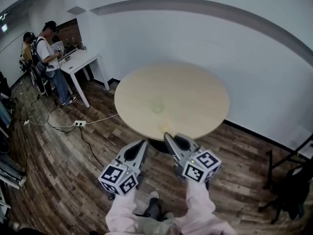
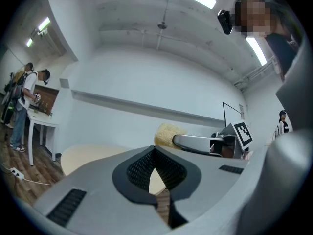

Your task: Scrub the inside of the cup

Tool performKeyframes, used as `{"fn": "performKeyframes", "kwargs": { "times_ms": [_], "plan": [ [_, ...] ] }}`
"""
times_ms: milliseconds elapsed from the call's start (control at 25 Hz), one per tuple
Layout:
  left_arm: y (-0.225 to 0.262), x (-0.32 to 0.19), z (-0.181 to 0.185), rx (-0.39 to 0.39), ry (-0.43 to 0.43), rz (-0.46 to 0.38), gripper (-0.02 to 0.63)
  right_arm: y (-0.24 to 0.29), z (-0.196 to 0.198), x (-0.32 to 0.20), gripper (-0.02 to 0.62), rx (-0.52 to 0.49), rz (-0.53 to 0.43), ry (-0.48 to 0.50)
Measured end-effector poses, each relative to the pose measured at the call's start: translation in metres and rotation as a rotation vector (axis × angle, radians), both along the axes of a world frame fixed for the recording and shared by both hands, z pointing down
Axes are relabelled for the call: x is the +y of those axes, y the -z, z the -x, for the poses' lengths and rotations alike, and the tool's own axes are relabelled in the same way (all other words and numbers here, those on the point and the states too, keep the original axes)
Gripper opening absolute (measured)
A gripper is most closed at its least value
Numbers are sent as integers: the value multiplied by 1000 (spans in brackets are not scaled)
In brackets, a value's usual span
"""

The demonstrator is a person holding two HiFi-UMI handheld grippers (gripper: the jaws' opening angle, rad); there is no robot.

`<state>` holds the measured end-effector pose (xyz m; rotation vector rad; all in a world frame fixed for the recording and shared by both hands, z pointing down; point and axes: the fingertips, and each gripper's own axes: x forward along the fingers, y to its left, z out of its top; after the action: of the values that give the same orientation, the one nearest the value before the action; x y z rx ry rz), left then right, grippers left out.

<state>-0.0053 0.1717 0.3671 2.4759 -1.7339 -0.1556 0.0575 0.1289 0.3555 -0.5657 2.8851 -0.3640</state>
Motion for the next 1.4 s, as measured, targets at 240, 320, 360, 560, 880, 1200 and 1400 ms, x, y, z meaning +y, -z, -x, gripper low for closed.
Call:
{"fn": "performKeyframes", "kwargs": {
  "times_ms": [240, 320, 360, 560, 880, 1200, 1400],
  "plan": [
    [-13, -39, 19, -2, -17, 38, -2, -9, 22, -34, 15, 14, 22, -10],
    [-14, -52, 24, 10, -32, 43, -2, -10, 29, -46, 15, 14, 30, -15],
    [-13, -57, 26, 19, -40, 43, -2, -11, 33, -51, 15, 14, 33, -17],
    [-11, -80, 47, 39, -67, 39, -2, -12, 51, -72, 15, 10, 39, -29],
    [-27, -107, 64, 39, -98, 69, -1, -28, 66, -93, 15, 28, 59, -60],
    [-22, -142, 72, 15, -143, 52, 0, -26, 72, -123, 15, 25, 73, -114],
    [-20, -160, 74, 11, -166, 44, 0, -24, 68, -139, 15, 31, 60, -158]
  ]
}}
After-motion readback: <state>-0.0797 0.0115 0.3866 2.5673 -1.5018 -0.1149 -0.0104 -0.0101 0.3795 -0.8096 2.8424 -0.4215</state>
